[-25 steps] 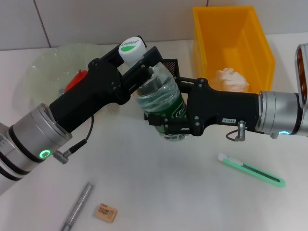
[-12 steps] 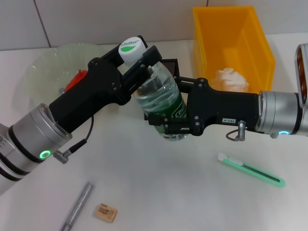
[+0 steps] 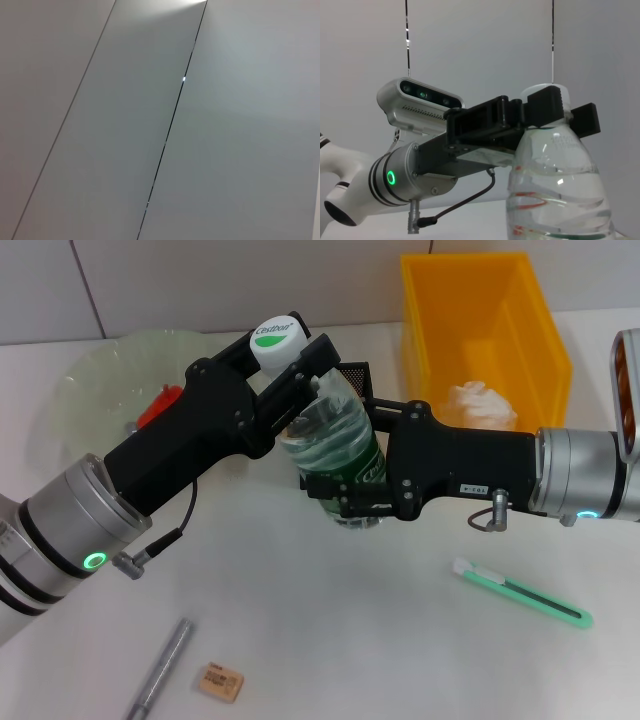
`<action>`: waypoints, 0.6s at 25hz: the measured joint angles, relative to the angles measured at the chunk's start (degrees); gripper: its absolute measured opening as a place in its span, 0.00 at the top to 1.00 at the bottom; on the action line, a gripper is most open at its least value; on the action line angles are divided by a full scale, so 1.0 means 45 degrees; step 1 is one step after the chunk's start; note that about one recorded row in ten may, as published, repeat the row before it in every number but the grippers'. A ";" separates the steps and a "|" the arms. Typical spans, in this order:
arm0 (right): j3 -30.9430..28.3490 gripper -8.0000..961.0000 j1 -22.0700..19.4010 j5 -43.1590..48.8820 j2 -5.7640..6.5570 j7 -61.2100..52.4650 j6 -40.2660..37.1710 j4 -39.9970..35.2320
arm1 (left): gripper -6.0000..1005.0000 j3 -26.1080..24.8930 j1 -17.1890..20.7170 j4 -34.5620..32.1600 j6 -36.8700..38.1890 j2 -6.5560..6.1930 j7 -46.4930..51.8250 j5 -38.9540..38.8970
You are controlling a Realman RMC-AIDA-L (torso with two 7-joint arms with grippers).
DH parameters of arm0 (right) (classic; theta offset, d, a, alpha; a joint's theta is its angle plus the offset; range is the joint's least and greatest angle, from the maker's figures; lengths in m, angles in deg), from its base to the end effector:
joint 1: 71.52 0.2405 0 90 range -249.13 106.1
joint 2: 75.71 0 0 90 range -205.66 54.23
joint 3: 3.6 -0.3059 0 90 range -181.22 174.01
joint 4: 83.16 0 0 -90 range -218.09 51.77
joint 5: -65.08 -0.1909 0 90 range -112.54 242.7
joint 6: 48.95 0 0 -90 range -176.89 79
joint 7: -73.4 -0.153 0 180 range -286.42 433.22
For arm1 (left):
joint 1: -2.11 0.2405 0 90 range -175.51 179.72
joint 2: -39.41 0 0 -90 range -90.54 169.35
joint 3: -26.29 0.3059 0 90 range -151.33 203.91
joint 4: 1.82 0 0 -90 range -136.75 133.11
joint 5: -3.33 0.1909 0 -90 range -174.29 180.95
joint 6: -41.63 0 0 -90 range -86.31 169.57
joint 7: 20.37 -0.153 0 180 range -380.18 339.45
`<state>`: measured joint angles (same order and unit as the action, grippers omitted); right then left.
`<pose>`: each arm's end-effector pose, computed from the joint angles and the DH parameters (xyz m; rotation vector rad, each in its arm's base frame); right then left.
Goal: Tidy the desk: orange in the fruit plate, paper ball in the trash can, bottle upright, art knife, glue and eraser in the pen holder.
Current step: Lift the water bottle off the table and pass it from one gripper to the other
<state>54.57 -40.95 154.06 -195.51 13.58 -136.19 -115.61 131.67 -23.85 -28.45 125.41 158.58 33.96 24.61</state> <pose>0.2335 0.3388 -0.0569 -2.6920 0.1562 0.9831 -0.2007 0.3170 -0.0654 -2.3110 -0.4947 -1.5800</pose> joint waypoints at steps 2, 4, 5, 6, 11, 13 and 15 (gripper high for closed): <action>0.0000 0.21 0.0021 -0.0002 0.0000 0.0000 0.0007 0.0005 | 0.56 0.0000 -0.0002 0.0000 0.0012 0.0000 0.0035 -0.0003; 0.0000 0.21 0.0037 -0.0002 0.0000 0.0000 0.0012 0.0006 | 0.56 -0.0001 -0.0005 -0.0010 0.0016 0.0000 0.0069 -0.0006; 0.0000 0.20 0.0038 -0.0003 0.0000 0.0000 0.0015 0.0006 | 0.56 -0.0001 -0.0006 -0.0017 0.0016 0.0000 0.0077 -0.0006; 0.0001 0.20 0.0038 -0.0014 0.0000 0.0000 0.0020 0.0007 | 0.56 -0.0001 -0.0006 -0.0034 0.0017 0.0001 0.0083 -0.0006; 0.0025 0.20 0.0080 -0.0229 0.0009 0.0017 0.0255 0.0230 | 0.56 -0.0003 -0.0012 -0.0130 0.0026 0.0002 0.0093 -0.0005; 0.0140 0.20 0.0109 -0.0250 0.0014 0.0016 0.0398 0.0264 | 0.56 -0.0001 -0.0019 -0.0136 0.0026 0.0000 0.0094 -0.0002; 0.0300 0.20 0.0143 -0.0263 0.0016 0.0012 0.0584 0.0266 | 0.56 -0.0002 -0.0033 -0.0138 0.0026 0.0000 0.0094 -0.0002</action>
<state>55.92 -40.30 152.87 -195.44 13.64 -133.56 -114.41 131.66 -24.00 -29.07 125.53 158.58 34.39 24.60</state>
